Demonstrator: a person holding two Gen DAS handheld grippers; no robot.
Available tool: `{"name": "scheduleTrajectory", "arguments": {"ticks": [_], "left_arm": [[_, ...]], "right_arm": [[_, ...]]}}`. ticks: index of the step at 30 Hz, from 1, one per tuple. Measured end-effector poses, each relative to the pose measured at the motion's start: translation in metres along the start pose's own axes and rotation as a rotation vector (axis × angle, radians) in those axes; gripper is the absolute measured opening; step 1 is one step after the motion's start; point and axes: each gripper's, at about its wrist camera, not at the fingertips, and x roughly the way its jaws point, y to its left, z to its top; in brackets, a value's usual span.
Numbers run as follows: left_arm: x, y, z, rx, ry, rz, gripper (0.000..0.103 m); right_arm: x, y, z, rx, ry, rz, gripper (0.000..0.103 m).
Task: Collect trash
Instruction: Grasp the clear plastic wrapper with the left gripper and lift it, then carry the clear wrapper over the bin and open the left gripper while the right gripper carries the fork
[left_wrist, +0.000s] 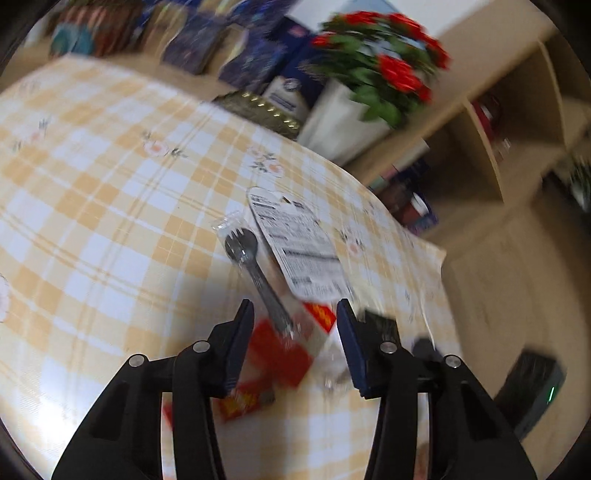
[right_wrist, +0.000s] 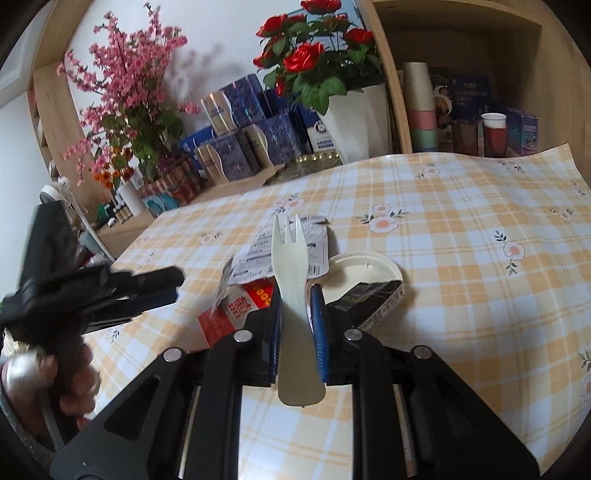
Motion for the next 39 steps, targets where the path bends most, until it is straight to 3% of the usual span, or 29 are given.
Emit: {"name": "scheduleTrajectory", "arguments": {"ticks": [9, 14, 17, 21, 29, 39], "left_arm": [[0.045, 0.022, 0.026, -0.161, 0.053, 0.063, 0.043], [0.062, 0.027, 0.022, -0.182, 0.070, 0.111, 0.024], [0.063, 0.026, 0.016, -0.157, 0.055, 0.124, 0.011], [0.053, 0.023, 0.015, -0.130, 0.019, 0.151, 0.009], [-0.006, -0.005, 0.009, 0.036, -0.069, 0.155, 0.008], [-0.091, -0.041, -0.071, 0.235, -0.056, 0.094, 0.008]], "right_arm": [[-0.004, -0.023, 0.003, 0.012, -0.058, 0.029, 0.019], [-0.003, -0.035, 0.000, 0.034, -0.044, 0.030, 0.019], [-0.004, -0.037, -0.002, 0.024, -0.047, 0.023, 0.019], [-0.005, -0.040, -0.006, 0.032, -0.040, 0.019, 0.019], [-0.010, -0.036, -0.007, 0.048, -0.043, 0.036, 0.019], [-0.049, -0.006, -0.020, 0.019, -0.038, 0.054, 0.019]]}}
